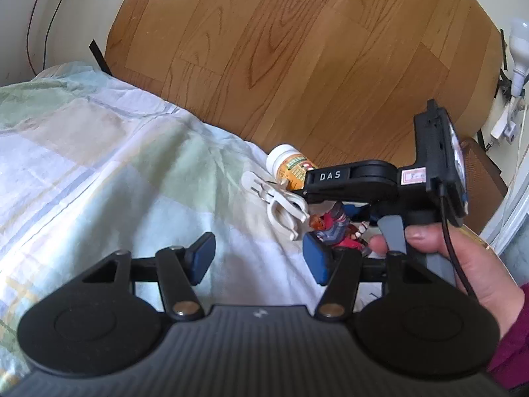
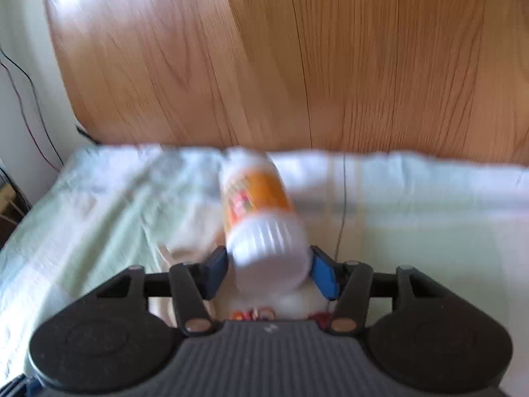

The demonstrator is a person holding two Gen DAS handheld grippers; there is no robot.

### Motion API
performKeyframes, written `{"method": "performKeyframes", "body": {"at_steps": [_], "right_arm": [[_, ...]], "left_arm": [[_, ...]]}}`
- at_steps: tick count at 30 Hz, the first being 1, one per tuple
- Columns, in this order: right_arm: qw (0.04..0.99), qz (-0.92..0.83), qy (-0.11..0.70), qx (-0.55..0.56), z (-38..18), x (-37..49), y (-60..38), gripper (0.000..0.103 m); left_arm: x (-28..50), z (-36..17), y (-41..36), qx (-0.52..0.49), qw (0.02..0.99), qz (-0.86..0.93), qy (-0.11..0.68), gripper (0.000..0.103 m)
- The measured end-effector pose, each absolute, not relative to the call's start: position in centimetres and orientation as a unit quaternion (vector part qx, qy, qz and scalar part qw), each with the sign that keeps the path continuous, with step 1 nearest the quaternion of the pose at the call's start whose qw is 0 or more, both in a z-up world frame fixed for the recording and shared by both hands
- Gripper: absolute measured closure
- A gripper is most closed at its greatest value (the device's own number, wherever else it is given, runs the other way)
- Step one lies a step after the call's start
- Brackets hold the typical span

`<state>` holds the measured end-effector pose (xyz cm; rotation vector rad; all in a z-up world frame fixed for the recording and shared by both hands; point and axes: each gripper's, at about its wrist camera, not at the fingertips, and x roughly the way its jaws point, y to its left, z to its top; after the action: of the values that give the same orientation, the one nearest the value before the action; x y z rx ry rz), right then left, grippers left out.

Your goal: Organize rigid objects

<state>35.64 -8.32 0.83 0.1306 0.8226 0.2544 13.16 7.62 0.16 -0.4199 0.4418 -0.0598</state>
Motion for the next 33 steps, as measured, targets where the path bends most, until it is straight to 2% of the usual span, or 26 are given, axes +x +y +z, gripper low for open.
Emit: {"method": "performKeyframes", "body": {"at_steps": [13,14,15,17,20,24,30,31,32,33], "right_arm": [[0.957,0.122,0.261,0.022,5.5,29.4,-8.9,0.058],[0.959,0.128,0.253,0.022,5.9,28.5,-9.2,0.068],[0.959,0.134,0.247,0.022,6.2,27.6,-9.4,0.094],[0.959,0.143,0.243,0.03,6.5,25.5,-10.2,0.1],[0.952,0.175,0.247,0.048,6.1,22.6,-12.2,0.1],[0.953,0.178,0.245,0.005,5.2,20.0,-12.8,0.098],[0.958,0.159,0.238,0.014,5.7,20.8,-13.1,0.091],[0.96,0.157,0.233,0.02,5.9,21.2,-13.0,0.081],[0.962,0.154,0.226,0.024,6.2,21.6,-12.8,0.066],[0.963,0.153,0.219,0.024,6.3,21.9,-12.8,0.06]], "left_arm": [[13.4,0.1,7.9,-0.208,0.952,-0.029,0.222,0.042],[13.4,0.1,8.0,-0.208,0.952,-0.029,0.222,0.041],[13.4,0.1,8.0,-0.209,0.952,-0.03,0.223,0.041],[13.4,0.0,8.0,-0.21,0.951,-0.031,0.224,0.041],[13.4,0.1,8.0,-0.211,0.951,-0.032,0.226,0.041],[13.3,0.1,8.0,-0.21,0.95,-0.032,0.228,0.041],[13.2,0.1,8.4,-0.218,0.949,-0.028,0.226,0.039],[13.2,0.1,8.4,-0.219,0.949,-0.028,0.226,0.039],[13.3,0.0,8.4,-0.218,0.949,-0.029,0.227,0.039],[13.4,0.0,8.4,-0.218,0.949,-0.03,0.227,0.039]]}}
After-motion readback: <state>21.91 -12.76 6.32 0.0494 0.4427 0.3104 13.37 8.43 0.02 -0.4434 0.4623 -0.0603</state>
